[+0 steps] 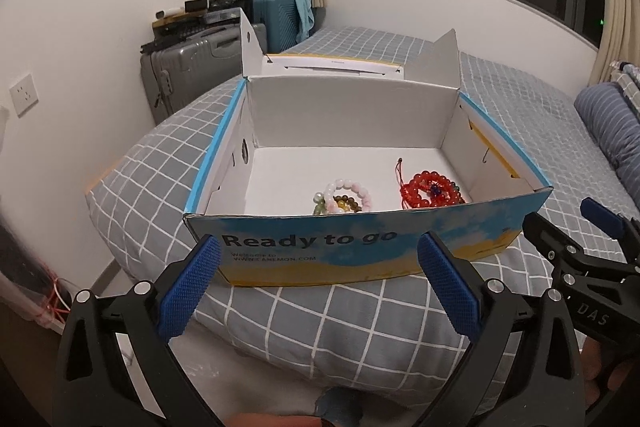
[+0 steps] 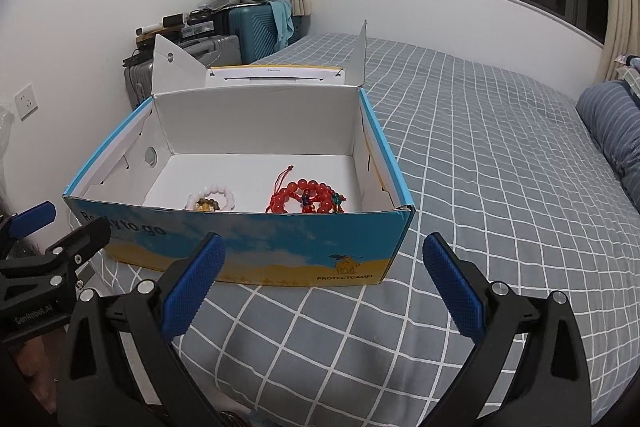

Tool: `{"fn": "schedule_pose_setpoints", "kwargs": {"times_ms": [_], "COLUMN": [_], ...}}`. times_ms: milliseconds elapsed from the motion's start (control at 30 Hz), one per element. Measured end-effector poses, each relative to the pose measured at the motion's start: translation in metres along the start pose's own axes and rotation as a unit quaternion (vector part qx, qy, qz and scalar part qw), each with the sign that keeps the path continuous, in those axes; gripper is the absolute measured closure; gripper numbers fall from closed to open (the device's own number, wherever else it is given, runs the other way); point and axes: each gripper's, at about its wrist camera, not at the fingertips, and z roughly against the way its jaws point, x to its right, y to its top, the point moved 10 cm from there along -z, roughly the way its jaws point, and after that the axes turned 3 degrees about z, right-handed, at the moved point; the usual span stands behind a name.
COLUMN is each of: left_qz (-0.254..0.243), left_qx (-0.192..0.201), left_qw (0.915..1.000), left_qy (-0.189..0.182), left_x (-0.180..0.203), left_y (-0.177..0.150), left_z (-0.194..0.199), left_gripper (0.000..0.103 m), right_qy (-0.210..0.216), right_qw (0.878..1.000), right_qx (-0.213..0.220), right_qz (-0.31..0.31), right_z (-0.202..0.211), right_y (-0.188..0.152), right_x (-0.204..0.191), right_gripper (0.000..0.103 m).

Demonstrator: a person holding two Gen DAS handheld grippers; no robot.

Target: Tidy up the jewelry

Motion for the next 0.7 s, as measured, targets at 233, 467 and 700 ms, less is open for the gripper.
{"fn": "schedule_pose_setpoints", "kwargs": {"times_ms": [233,467,700], "left_qz": [0.003,0.008,0.017], "left_qx": [0.006,0.012,0.005], "left_qw": [1.0,0.9999,0.9998], "left_qy": [0.001,-0.002,-0.009], "left_x": [-0.0012,-0.0028,-0.0036], "left_y": [0.002,0.0039,0.0034], "left_z": [0.0009,0.0032,0.0016], "left_gripper": [0.006,0.006,0.006], "right_qy": [-0.001,-0.002,-0.002], "right_qw": [1.0,1.0,1.0], "right_qx": [0.0,0.0,0.0], "right_qz": [-0.001,-0.005,-0.003], "right_z": [-0.0005,-0.0011,-0.0019], "right_y": [-0.0002,-0.0004,-0.0001], "right_x": [0.0006,0.0021,0.0018], "right_gripper": [0.008,0.008,0.008]}}
